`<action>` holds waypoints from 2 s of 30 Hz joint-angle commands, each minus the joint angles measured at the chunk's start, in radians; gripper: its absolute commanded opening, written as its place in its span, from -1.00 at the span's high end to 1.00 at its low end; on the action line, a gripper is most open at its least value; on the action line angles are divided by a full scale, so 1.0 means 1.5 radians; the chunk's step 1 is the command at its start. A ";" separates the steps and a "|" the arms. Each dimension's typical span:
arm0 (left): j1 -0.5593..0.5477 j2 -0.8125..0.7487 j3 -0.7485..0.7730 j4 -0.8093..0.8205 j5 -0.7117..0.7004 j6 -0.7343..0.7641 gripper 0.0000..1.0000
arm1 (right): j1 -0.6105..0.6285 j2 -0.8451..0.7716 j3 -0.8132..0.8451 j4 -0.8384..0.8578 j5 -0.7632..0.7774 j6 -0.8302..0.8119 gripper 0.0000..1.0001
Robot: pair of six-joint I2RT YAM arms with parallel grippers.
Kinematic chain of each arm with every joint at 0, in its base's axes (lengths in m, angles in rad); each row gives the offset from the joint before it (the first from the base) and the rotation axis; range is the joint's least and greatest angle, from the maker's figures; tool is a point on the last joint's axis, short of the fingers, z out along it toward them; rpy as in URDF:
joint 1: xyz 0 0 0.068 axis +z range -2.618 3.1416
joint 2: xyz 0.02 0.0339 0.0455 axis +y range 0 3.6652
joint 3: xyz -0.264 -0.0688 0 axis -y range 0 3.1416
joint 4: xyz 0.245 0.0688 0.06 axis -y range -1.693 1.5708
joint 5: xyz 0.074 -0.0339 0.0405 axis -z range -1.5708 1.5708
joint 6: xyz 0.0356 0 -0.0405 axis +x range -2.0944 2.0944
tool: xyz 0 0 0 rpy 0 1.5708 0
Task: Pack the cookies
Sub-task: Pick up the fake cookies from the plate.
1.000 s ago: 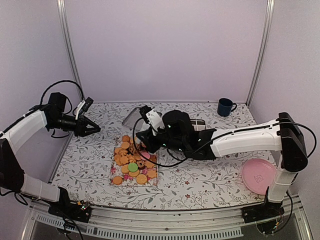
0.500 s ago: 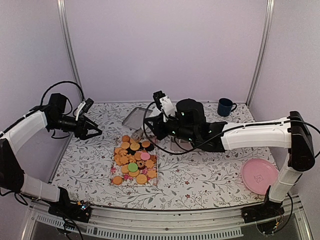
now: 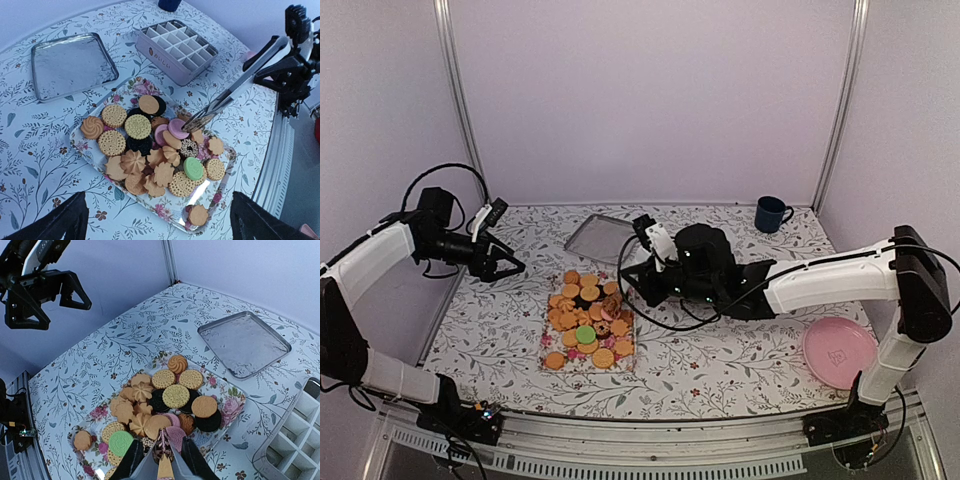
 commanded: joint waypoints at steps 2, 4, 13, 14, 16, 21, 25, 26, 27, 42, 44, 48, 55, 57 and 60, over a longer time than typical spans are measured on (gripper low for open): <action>-0.006 -0.016 0.000 0.008 -0.001 -0.003 -0.98 | 0.005 -0.047 -0.023 -0.002 -0.029 0.013 0.77; -0.006 -0.018 -0.002 0.008 -0.003 -0.002 -0.99 | 0.006 -0.050 -0.030 -0.003 -0.031 0.015 0.73; -0.009 -0.021 -0.003 0.008 -0.003 -0.003 -0.99 | 0.008 -0.069 -0.045 -0.009 -0.046 0.018 0.43; -0.010 -0.021 -0.002 0.008 -0.002 -0.003 -0.98 | 0.008 -0.072 -0.047 -0.011 -0.047 0.018 0.42; -0.010 -0.020 -0.002 0.008 -0.001 -0.005 -0.98 | 0.008 -0.077 -0.053 -0.014 -0.046 0.018 0.40; -0.012 -0.023 -0.007 0.008 0.002 -0.006 -0.98 | 0.008 -0.075 -0.061 -0.016 -0.043 0.016 0.36; -0.014 -0.024 -0.010 0.008 0.003 -0.005 -0.99 | 0.008 -0.066 -0.055 -0.009 -0.028 0.011 0.29; -0.015 -0.025 -0.010 0.008 0.001 -0.006 -0.98 | 0.008 -0.064 -0.053 -0.006 -0.022 0.008 0.26; -0.015 -0.025 -0.009 0.008 0.001 -0.007 -0.98 | 0.008 -0.065 -0.051 -0.002 -0.015 0.005 0.24; -0.018 -0.021 -0.002 0.008 -0.001 -0.010 -0.99 | 0.008 -0.031 -0.048 0.080 0.012 -0.014 0.22; -0.019 -0.021 -0.001 0.008 0.000 -0.012 -0.98 | 0.008 -0.025 -0.049 0.089 0.019 -0.017 0.22; -0.021 -0.018 0.007 0.008 -0.004 -0.016 -0.99 | 0.011 -0.012 -0.050 0.091 0.020 -0.025 0.20; -0.026 -0.020 0.018 0.002 -0.005 -0.017 -0.98 | 0.017 -0.020 -0.074 0.077 0.004 -0.014 0.19; -0.027 -0.020 0.018 0.002 -0.006 -0.018 -0.98 | 0.019 -0.031 -0.082 0.075 -0.007 -0.006 0.19; -0.028 -0.020 0.020 0.002 -0.008 -0.018 -0.99 | 0.024 -0.046 -0.091 0.064 -0.014 0.005 0.28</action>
